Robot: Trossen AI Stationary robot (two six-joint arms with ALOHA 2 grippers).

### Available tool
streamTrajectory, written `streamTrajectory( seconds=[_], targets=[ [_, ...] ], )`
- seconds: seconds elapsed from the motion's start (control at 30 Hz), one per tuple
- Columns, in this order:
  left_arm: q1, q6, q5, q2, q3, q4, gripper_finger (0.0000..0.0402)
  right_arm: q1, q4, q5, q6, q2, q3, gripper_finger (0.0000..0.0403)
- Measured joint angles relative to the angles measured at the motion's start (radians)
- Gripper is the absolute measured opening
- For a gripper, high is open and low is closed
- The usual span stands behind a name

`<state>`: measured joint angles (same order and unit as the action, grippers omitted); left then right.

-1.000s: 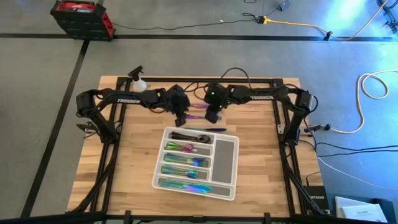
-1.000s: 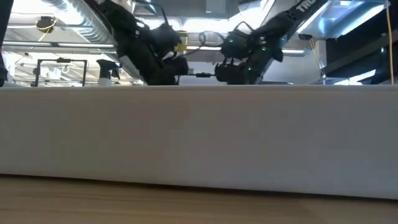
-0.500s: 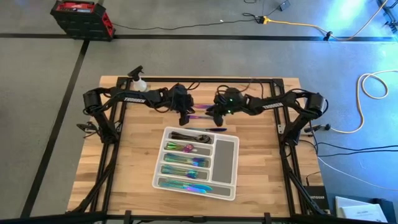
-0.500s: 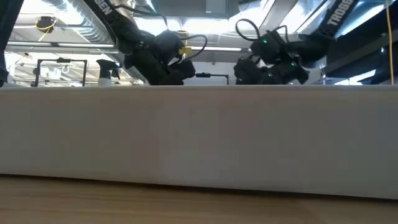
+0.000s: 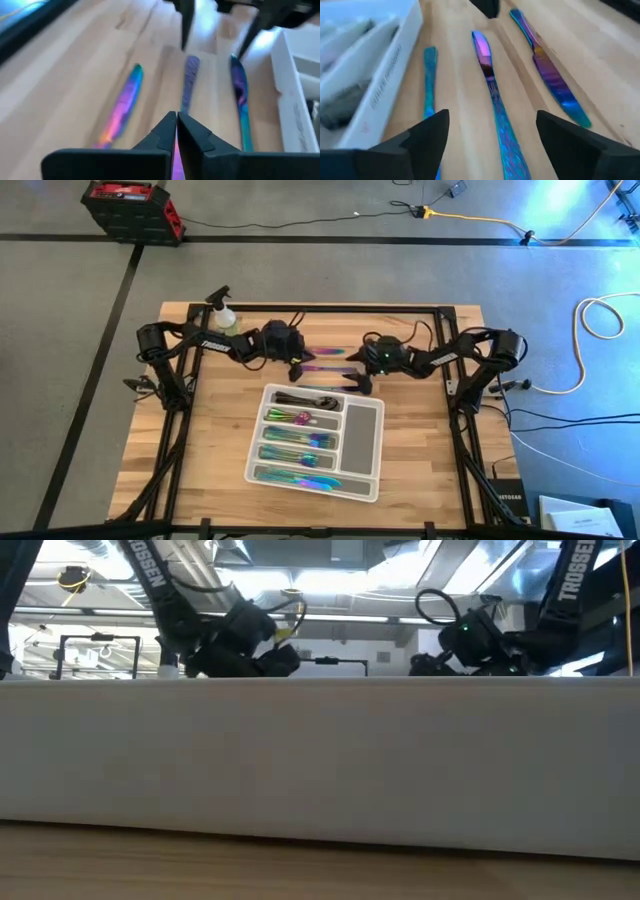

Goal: Sort silverware
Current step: Put the purple knife into the white silverware tray

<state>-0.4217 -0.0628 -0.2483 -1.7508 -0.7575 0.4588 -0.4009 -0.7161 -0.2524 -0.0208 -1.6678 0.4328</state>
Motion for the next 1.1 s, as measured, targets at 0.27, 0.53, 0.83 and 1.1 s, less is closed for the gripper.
streamTrajectory(
  seconds=[0.27, 0.53, 0.83, 1.1],
  targets=[
    [0.006, -0.003, -0.037, 0.000, 0.081, 0.140, 0.0000, -0.001, -0.107, 0.042, -0.147, -0.037, -0.076, 0.0269],
    [0.021, -0.009, -0.018, -0.061, 0.078, 0.144, 0.0000, -0.008, -0.337, 0.036, -0.182, -0.206, -0.100, 0.0259],
    [0.021, -0.003, -0.006, -0.126, 0.076, 0.192, 0.0000, -0.076, -0.537, -0.093, -0.149, -0.412, -0.040, 0.0259],
    [0.008, 0.008, -0.037, -0.169, 0.073, 0.189, 0.0000, -0.111, -0.596, -0.183, -0.142, -0.505, -0.014, 0.0223]
  ],
)
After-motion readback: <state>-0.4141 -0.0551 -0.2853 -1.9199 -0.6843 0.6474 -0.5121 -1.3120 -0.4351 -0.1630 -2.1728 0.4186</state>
